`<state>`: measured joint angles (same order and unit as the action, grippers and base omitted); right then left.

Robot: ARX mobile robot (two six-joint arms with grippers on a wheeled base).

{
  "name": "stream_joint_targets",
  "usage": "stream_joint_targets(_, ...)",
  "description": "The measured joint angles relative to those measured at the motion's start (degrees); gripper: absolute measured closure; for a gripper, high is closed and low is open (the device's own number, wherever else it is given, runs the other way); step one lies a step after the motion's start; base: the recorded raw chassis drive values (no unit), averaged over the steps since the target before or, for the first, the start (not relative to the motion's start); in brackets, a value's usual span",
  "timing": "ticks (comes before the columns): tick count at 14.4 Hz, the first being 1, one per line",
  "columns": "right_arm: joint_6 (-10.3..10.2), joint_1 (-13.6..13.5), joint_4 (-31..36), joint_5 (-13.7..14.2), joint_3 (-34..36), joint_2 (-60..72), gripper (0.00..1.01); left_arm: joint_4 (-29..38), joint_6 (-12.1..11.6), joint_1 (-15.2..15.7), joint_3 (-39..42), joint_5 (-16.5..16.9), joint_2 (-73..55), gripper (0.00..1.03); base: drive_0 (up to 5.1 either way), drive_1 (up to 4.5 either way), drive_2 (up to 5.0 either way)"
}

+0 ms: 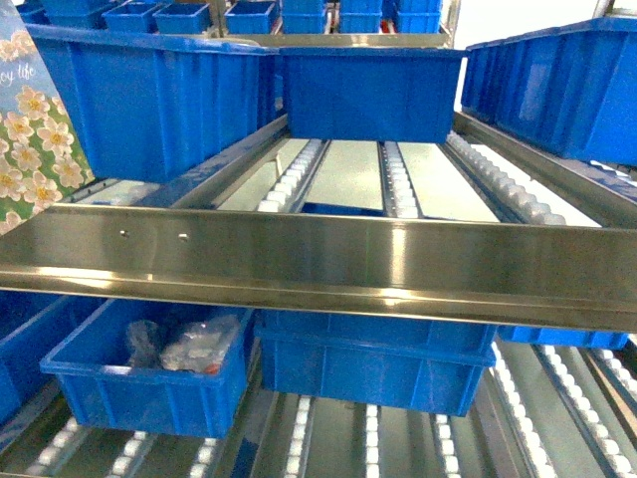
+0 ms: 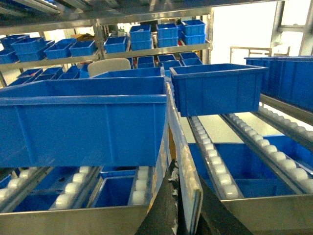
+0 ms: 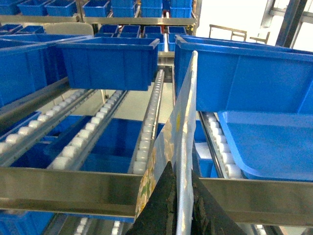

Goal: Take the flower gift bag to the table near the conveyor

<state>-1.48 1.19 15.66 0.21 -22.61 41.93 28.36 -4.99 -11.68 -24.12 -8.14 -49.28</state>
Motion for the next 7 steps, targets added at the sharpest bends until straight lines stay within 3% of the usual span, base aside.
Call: stream_joint_targets(7,0.0,0.0,-0.04,0.02,0.0,0.0,0.98,-0.13,-0.02,0.02,0.0,0.0,0.0,1.01,-5.0,2.45,2.5)
